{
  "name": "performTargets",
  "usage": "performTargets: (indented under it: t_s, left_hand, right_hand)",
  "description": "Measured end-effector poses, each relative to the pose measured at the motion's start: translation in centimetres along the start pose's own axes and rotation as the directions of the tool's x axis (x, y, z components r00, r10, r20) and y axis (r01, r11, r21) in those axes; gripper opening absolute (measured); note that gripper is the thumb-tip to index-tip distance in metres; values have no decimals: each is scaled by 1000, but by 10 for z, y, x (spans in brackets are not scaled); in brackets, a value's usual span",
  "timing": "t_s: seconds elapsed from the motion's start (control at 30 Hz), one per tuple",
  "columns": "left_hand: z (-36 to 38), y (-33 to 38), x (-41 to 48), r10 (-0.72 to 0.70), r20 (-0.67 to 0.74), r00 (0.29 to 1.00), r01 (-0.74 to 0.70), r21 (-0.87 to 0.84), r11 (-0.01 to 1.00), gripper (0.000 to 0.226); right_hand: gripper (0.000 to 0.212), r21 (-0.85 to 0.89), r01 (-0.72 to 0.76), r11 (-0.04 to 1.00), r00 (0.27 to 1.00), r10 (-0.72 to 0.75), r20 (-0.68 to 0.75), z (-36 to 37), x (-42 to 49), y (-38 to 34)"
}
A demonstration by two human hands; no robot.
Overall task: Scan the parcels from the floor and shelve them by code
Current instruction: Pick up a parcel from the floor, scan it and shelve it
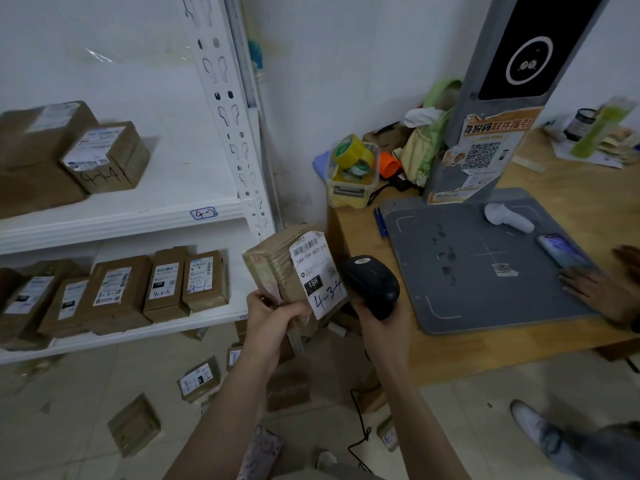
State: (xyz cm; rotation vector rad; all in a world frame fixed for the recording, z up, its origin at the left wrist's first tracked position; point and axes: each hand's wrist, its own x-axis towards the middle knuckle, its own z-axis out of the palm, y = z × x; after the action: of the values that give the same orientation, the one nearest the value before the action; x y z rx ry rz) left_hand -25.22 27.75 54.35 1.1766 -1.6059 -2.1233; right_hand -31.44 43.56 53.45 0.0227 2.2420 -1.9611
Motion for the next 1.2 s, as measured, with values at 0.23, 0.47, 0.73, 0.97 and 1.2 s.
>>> performTargets:
  t_s: [0.23,0.47,0.73,0.97,1.2]
  left_hand:
    - [-4,-1,2,-16,1,1000,16,-12,1000,70]
    - [1,-8,-1,-58,58,997,58,8,998,78]
    - [8,-6,-9,-50,76,996,45,62,997,62]
    - [9,-1,-17,-32,57,998,29,49,998,66]
    - [11,-3,-22,-57,18,998,56,35,998,56]
  right_hand:
    - [34,-170,-226,959,968,202,-149,-26,46,67]
    - [42,-327,-349,878,937,321,-138,-44,72,105]
    - [28,-469,-333,818,939,332,-90,-44,89,119]
    - [39,-524,-367,769,923,370,-103,-48,93,123]
    - [50,-578,-325,748,937,336,-92,-51,88,122]
